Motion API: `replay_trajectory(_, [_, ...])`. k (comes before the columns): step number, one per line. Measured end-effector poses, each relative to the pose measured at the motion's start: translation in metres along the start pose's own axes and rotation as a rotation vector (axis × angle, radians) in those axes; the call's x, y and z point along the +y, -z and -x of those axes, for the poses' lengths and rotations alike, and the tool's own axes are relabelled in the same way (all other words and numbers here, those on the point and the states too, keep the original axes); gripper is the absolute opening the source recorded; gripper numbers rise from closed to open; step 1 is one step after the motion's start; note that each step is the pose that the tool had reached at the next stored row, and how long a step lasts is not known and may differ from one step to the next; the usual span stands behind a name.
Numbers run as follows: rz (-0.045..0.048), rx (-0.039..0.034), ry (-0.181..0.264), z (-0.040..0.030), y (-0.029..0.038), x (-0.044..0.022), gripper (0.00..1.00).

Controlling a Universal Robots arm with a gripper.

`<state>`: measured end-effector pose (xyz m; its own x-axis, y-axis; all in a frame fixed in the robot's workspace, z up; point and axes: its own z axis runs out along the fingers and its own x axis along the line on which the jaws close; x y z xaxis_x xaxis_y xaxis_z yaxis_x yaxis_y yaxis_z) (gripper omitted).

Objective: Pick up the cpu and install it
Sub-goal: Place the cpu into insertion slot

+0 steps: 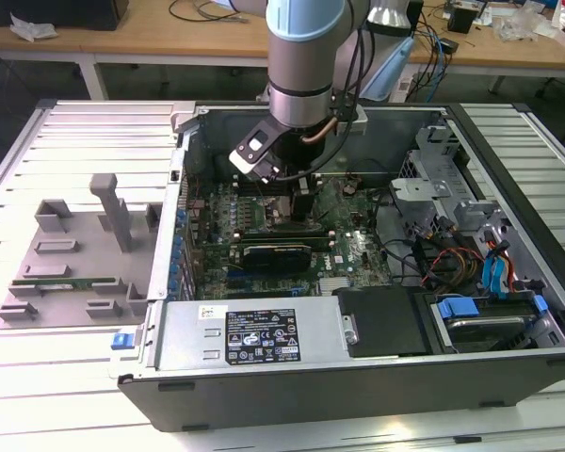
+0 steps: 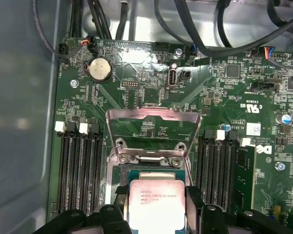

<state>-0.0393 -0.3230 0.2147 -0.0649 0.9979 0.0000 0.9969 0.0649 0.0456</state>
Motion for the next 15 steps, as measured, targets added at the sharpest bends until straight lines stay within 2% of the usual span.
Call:
replay_trajectory(8, [0.0001,0.0002,0.000,-0.0046,-0.0058,-0.0029,0.55])
replay_trajectory(15, [0.0000,0.0000,-0.001,-0.0053,-0.0126,-0.0038,0.55])
